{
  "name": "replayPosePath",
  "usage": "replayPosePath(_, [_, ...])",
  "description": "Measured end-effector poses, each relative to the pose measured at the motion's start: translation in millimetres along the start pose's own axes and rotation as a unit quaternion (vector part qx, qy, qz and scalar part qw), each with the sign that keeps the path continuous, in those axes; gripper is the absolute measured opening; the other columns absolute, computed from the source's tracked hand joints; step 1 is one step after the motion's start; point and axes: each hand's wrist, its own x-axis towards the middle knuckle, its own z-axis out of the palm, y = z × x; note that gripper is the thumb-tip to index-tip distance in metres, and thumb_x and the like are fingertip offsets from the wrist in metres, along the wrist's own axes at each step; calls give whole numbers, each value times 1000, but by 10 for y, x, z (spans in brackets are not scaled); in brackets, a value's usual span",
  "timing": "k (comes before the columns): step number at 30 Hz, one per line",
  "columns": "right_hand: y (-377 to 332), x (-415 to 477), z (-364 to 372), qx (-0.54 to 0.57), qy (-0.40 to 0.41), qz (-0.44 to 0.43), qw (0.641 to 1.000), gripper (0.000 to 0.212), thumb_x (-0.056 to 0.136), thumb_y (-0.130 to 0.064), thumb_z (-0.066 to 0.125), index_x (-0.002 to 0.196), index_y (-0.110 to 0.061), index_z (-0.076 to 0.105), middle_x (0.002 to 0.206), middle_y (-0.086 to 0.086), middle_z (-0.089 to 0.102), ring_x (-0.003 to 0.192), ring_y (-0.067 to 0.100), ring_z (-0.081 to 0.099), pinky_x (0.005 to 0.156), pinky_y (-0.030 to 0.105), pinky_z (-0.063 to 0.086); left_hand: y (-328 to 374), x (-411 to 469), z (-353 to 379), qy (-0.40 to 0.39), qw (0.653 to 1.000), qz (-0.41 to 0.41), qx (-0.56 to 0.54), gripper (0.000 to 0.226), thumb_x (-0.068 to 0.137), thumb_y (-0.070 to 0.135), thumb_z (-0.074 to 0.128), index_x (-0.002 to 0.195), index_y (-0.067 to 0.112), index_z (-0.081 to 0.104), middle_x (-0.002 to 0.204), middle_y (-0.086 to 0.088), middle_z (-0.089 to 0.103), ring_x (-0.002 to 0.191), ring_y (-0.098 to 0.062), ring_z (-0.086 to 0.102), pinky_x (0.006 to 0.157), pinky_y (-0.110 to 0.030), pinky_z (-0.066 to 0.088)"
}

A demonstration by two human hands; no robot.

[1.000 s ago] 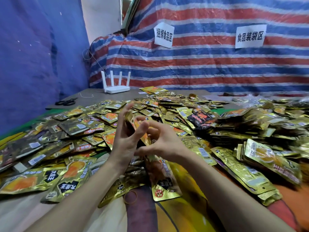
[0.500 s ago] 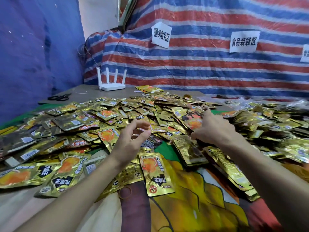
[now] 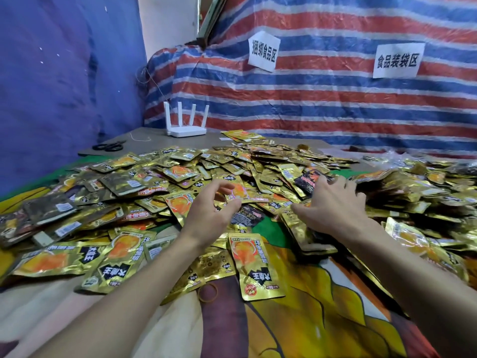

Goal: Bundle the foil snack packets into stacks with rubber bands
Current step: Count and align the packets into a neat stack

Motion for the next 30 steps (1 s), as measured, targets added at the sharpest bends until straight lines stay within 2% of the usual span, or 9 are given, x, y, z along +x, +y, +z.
replayPosePath(2, [-149,16,15,28,14,-36,999,75,86,-66,58,138,-13,42,142,23,42,133,40,38,106,53,36,8,16,-27,11,999,2,33,25,91,28,71,113,28,58,112,7,57,102,-5,55,81,-24,45])
replayPosePath(6, [-535,150,126,92,-4,-88,992,83,85,-68,58,145,-15,35,145,22,41,136,40,37,107,54,35,14,79,-102,60,982,-41,173,50,85,40,73,129,30,50,126,5,49,118,-19,50,100,-43,44])
replayPosePath(9, [-801,339,266,138,-36,-97,985,92,84,-71,58,149,-13,29,148,20,39,137,39,37,108,52,36,9,195,-211,63,940,-109,318,66,82,50,70,138,34,40,140,-1,39,129,-27,40,105,-47,33])
replayPosePath(14, [-1179,663,553,186,-89,-105,973,102,82,-68,63,153,-6,23,150,22,41,139,41,37,111,51,39,-83,566,-512,42,881,-164,442,79,82,56,69,147,29,34,158,-8,26,145,-35,23,118,-59,19])
replayPosePath(17, [-1314,820,710,172,-103,-104,974,101,83,-62,65,159,-20,13,159,20,27,147,41,25,115,56,32,-173,809,-633,18,862,-166,479,83,79,56,73,148,27,35,159,-10,25,145,-36,25,118,-58,20])
replayPosePath(20, [-1355,978,805,163,-122,-108,973,98,83,-45,66,160,-33,6,164,18,15,150,43,13,119,61,24,-325,981,-630,-47,859,-164,483,90,77,52,76,151,28,33,162,-10,18,147,-38,22,119,-59,18])
replayPosePath(25, [-1404,1177,839,137,-156,-136,969,93,83,-43,57,160,-37,6,168,16,2,154,39,2,119,62,20,-494,1160,-465,-103,836,-195,503,110,72,71,70,156,17,23,162,-13,23,146,-41,24,116,-63,19])
replayPosePath(27, [-1426,1221,857,108,-171,-150,968,85,84,-46,52,159,-34,14,166,17,12,152,40,9,114,61,26,-501,1201,-398,-104,821,-191,528,103,76,68,67,153,13,27,156,-15,32,141,-42,32,113,-62,28])
replayPosePath(30, [-1440,1236,891,99,-134,-159,973,66,86,-42,56,147,-25,36,146,19,40,133,40,39,105,54,43,-491,1187,-322,-80,808,-149,564,63,87,40,59,139,9,42,140,-17,49,129,-42,46,105,-59,41])
